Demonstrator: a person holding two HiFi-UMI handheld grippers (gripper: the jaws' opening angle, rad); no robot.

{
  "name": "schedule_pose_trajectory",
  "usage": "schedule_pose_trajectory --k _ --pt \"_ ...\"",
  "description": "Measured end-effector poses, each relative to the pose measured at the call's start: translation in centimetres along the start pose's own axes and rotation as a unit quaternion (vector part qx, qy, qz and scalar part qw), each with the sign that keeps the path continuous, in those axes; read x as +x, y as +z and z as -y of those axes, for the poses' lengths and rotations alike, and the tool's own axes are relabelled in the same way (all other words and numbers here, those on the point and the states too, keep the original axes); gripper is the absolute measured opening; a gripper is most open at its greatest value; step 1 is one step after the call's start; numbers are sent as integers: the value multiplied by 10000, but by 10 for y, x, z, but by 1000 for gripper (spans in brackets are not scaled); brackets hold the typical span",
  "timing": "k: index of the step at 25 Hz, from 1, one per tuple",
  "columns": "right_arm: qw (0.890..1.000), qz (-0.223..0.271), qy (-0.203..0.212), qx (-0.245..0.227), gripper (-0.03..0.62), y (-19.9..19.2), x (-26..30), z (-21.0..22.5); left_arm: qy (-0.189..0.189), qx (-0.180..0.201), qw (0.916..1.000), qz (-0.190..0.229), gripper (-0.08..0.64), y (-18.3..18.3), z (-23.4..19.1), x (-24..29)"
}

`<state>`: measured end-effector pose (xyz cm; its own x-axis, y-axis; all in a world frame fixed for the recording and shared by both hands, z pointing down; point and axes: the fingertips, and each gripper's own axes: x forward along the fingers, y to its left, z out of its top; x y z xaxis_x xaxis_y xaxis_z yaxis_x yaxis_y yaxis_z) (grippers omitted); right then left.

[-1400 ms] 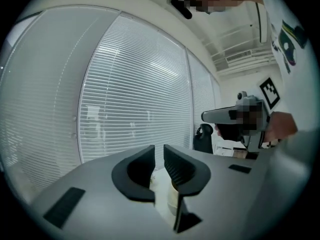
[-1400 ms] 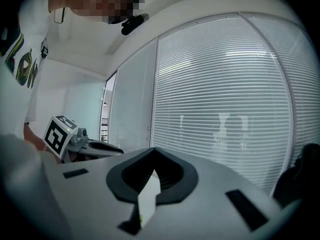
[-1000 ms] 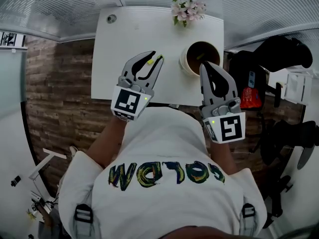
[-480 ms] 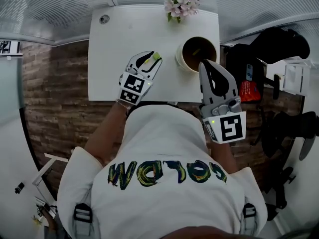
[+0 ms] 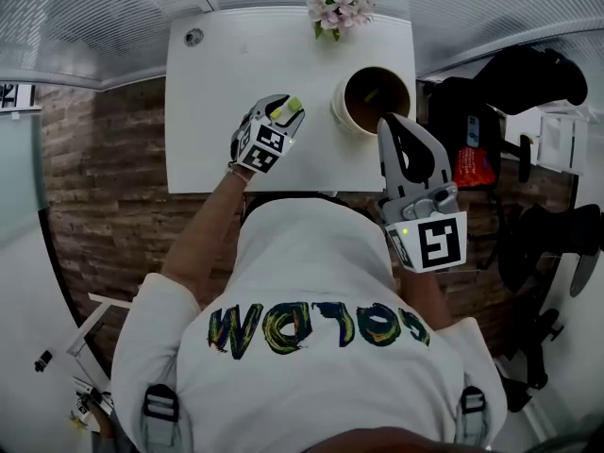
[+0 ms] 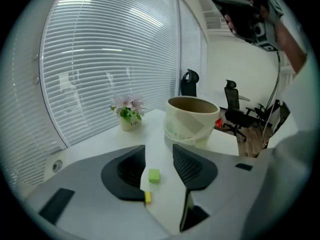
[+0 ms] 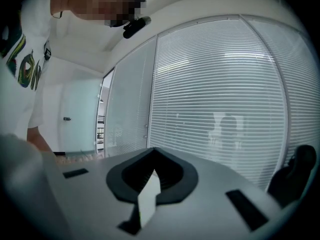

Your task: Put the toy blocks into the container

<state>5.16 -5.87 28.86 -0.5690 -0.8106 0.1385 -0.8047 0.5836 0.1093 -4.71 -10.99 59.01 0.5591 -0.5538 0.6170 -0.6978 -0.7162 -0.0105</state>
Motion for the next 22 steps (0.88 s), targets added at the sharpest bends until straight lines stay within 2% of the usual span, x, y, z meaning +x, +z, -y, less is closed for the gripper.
schedule_pose_trajectory --k 13,22 --pt "9996 -197 -183 87 8 -13 6 15 -332 192 9951 -913 204 -53 -9 66" --pt "9988 -308 -341 170 8 -22 7 26 -504 304 9863 -1542 219 -81 -11 95"
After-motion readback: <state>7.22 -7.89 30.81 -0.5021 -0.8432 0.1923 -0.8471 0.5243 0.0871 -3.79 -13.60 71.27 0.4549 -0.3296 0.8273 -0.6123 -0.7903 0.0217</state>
